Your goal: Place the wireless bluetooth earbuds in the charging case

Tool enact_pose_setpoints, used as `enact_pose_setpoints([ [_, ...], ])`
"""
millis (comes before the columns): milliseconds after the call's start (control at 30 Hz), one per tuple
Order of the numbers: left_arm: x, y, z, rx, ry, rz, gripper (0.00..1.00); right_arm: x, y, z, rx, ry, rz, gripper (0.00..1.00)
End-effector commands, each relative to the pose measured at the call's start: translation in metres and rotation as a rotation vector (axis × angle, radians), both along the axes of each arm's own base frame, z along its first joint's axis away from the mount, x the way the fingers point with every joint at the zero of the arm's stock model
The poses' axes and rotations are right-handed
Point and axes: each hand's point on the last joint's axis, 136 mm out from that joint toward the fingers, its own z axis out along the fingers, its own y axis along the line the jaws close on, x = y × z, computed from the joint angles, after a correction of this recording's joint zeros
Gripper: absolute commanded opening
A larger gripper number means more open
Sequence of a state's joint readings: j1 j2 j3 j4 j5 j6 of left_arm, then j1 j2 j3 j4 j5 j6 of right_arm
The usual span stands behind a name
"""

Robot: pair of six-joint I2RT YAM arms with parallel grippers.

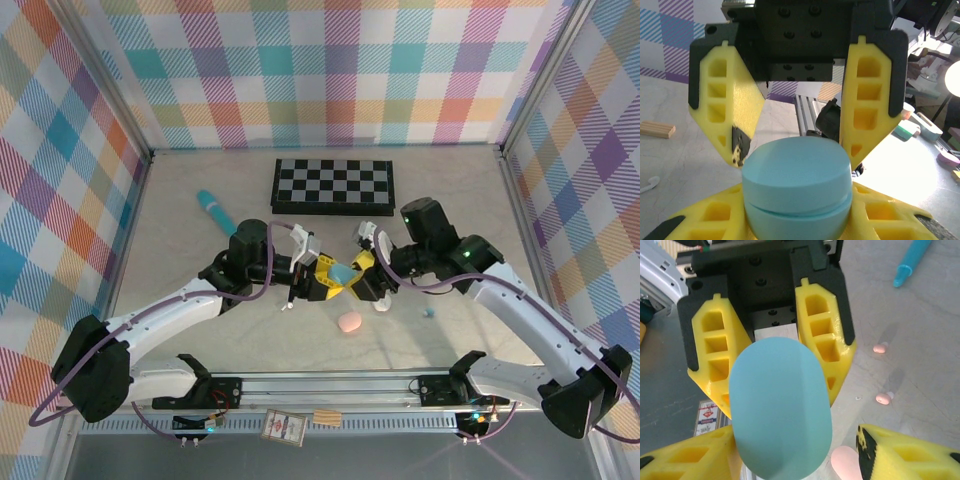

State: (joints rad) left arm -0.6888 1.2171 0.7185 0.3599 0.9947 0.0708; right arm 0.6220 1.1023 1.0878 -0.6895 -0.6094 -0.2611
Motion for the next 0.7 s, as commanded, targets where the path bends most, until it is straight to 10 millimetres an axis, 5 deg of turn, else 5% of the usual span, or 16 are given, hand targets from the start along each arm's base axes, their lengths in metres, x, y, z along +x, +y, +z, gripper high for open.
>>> enact_pose_setpoints([
  [0, -0.020, 0.003, 0.003, -0.026, -0.026, -0.085, 0.29, 0.021, -0.004, 0.019, 0.055, -0.079, -0.082, 0.64],
  [267, -0.018, 0.003, 0.002, -0.026, -0.048, -0.068, 0.29, 0.030, -0.009, 0.027, 0.075, -0.110, -0.140, 0.75],
  [533, 0.006, 0.003, 0.004, -0.074, -0.111, 0.091, 0.29, 0.009, -0.012, 0.062, 0.208, -0.220, -0.081, 0.91],
  [667, 0.020, 0.006, 0.008, -0.106, -0.157, 0.189, 0.29, 0.028, -0.030, 0.079, 0.286, -0.236, -0.252, 0.92],
])
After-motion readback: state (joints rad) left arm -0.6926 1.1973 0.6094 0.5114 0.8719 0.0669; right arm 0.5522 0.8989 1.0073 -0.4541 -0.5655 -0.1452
